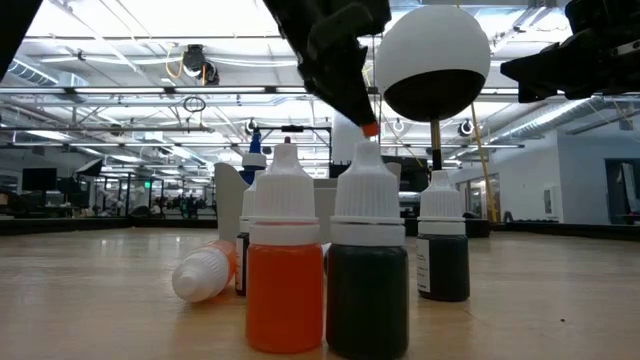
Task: Pick & Place food coloring
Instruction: Put the left small orange food coloring bottle into the gray bin
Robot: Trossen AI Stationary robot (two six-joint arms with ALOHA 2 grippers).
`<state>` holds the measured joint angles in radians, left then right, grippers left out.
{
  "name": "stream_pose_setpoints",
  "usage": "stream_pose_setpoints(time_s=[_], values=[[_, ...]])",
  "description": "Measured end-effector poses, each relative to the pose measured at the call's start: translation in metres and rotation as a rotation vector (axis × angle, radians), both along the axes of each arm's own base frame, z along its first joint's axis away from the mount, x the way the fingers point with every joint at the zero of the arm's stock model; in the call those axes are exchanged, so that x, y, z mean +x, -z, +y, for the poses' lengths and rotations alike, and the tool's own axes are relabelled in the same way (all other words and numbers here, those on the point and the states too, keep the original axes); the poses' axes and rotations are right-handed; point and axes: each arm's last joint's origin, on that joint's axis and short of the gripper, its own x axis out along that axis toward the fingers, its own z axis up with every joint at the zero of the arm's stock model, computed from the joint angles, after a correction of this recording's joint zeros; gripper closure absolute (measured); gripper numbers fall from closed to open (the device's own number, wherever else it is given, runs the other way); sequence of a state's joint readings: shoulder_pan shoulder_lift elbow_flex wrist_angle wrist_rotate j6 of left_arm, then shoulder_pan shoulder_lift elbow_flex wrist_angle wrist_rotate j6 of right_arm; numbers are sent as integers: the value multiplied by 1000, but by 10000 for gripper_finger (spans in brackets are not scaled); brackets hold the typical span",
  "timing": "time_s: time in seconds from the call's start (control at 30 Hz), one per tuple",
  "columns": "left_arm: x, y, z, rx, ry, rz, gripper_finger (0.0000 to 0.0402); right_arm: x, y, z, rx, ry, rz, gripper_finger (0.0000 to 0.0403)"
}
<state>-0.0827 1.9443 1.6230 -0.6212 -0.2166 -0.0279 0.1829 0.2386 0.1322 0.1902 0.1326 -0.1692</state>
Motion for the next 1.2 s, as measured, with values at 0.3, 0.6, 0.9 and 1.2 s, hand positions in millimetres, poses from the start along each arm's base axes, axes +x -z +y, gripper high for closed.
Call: stream_pose_setpoints(time_s=[0.3,0.6,0.9,1.2], values=[[2,24,43,-100,-166,96,311,0,-1,0,-7,1,-6,403],[11,57,57,-141,-164,178,311,0,-1,0,-7,1,-10,403],[15,75,64,-141,-172,207,311,0,-1,0,-22,1,-12,403],[19,88,66,-180,-159,225,311,0,-1,0,-24,1,-12,403]])
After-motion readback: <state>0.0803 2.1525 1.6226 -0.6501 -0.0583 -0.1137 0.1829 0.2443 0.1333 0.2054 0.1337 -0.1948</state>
